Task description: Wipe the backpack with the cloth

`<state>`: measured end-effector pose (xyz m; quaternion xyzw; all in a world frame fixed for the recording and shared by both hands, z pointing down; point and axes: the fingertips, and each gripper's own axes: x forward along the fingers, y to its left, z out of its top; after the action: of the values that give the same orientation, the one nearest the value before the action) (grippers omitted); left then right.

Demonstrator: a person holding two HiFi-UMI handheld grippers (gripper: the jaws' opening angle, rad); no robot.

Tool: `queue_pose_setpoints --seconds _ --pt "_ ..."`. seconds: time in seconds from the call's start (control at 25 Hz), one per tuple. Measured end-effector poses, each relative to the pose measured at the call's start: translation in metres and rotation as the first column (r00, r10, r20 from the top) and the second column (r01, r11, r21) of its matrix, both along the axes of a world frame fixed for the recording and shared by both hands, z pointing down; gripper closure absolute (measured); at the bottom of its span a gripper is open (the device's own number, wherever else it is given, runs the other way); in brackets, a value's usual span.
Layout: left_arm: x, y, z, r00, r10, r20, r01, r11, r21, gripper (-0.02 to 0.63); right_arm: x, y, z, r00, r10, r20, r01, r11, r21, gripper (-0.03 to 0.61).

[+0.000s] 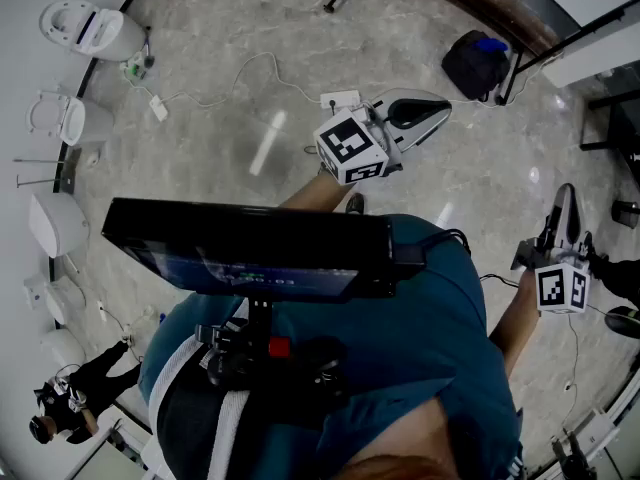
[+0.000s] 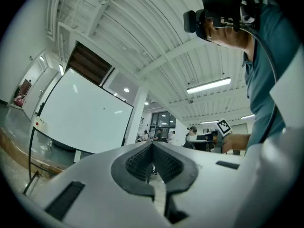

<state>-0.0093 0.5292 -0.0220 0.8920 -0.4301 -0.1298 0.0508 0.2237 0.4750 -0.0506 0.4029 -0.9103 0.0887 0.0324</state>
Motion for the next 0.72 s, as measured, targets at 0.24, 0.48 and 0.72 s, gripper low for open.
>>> queue_pose_setpoints --seconds 0.24,0.48,0.72 --pt "-0.014 -0.007 0.003 1.0 0.018 -0.017 -0.018 1.0 0.005 0.621 -0.013 -0.001 -0.001 1.0 0.015 -0.008 -0.015 1.0 0.006 0.577" --pt "-0.03 -0.013 0.008 0.997 0.061 -0.038 -0.061 0.998 0.008 0.621 -0.024 0.003 0.0 0.997 0.056 -0.043 -0.056 0.998 0.004 0.577" --pt "-0.034 -0.037 0.025 0.993 0.103 -0.056 -0.105 0.994 -0.029 0.621 -0.025 -0.012 0.02 0.994 0.099 -0.049 -0.1 0.995 -0.019 0.577"
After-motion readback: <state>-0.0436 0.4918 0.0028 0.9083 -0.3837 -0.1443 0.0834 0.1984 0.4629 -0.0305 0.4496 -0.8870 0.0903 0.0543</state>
